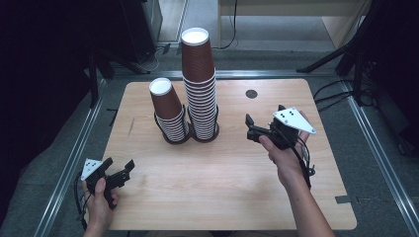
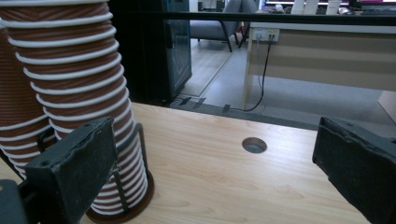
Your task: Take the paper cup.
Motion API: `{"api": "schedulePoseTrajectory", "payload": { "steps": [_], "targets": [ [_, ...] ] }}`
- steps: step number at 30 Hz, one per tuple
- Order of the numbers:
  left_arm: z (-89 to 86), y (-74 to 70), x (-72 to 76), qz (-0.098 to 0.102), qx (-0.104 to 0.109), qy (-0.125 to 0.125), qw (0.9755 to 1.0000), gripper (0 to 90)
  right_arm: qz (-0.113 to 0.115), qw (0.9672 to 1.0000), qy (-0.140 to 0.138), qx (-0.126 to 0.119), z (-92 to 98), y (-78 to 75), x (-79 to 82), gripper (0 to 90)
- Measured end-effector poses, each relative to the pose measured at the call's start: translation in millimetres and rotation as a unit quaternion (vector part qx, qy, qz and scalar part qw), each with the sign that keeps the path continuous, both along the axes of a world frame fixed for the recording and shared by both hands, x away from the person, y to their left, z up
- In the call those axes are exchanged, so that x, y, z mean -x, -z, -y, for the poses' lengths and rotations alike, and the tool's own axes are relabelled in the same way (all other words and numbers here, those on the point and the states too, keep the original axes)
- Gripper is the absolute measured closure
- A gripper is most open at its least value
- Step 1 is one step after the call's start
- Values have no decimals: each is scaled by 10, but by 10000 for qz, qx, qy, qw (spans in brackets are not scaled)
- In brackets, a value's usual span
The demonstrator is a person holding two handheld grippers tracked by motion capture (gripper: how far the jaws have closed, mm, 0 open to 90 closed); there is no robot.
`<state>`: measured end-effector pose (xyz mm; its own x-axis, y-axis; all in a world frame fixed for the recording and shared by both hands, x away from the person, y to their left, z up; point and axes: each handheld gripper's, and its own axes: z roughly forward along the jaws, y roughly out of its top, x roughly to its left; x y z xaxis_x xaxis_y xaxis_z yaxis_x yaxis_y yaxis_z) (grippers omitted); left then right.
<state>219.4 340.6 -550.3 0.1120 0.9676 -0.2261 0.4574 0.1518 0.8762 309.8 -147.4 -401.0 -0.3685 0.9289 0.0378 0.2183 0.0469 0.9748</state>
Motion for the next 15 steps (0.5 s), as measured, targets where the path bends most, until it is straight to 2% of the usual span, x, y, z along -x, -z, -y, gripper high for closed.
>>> {"api": "schedulePoseTrajectory", "payload": {
  "steps": [15],
  "targets": [
    [-3, 1, -4, 8, 8, 9, 10000, 78, 123, 9995, -288, -83, -454, -159, -142, 0]
  ]
}}
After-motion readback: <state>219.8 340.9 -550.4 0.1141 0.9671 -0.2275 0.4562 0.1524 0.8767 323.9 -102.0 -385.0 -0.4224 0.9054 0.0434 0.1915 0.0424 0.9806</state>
